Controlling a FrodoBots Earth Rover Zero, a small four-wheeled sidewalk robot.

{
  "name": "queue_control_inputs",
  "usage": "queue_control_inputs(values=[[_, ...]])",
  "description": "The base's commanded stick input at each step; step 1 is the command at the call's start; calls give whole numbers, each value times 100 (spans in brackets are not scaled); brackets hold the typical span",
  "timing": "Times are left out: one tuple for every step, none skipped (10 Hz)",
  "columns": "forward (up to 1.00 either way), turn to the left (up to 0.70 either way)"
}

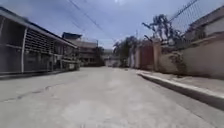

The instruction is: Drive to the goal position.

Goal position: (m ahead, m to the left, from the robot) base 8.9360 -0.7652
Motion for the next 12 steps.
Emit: queue_control_inputs(values=[[100, -3], [100, 3], [100, 3], [100, 3], [100, 3], [100, 3], [100, 3], [100, 3], [100, 3], [100, 3], [100, 3], [100, 3]])
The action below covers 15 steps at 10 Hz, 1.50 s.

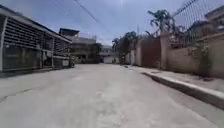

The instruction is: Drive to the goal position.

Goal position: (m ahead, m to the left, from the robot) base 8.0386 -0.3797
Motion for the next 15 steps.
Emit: queue_control_inputs(values=[[100, 3], [100, -9], [100, -22], [100, -35], [100, -37], [100, -15], [100, 3], [100, 3], [100, 3], [100, 3], [100, 3], [100, 3], [100, 3], [100, 3], [100, 3]])
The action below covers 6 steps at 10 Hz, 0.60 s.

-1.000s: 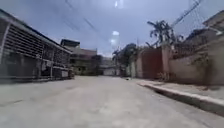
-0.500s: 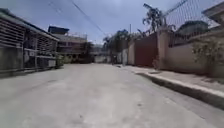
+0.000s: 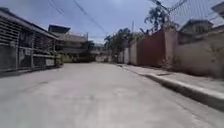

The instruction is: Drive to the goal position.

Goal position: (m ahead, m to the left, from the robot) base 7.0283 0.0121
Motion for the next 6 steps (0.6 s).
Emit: queue_control_inputs(values=[[100, 3], [100, 3], [100, 3], [100, 3], [100, 3], [100, 3]])
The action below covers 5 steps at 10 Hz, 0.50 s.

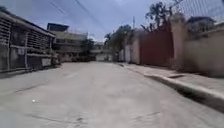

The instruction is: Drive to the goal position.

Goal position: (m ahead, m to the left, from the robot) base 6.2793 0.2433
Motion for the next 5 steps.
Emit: queue_control_inputs(values=[[100, 3], [100, 3], [100, 3], [100, 3], [100, 3]])
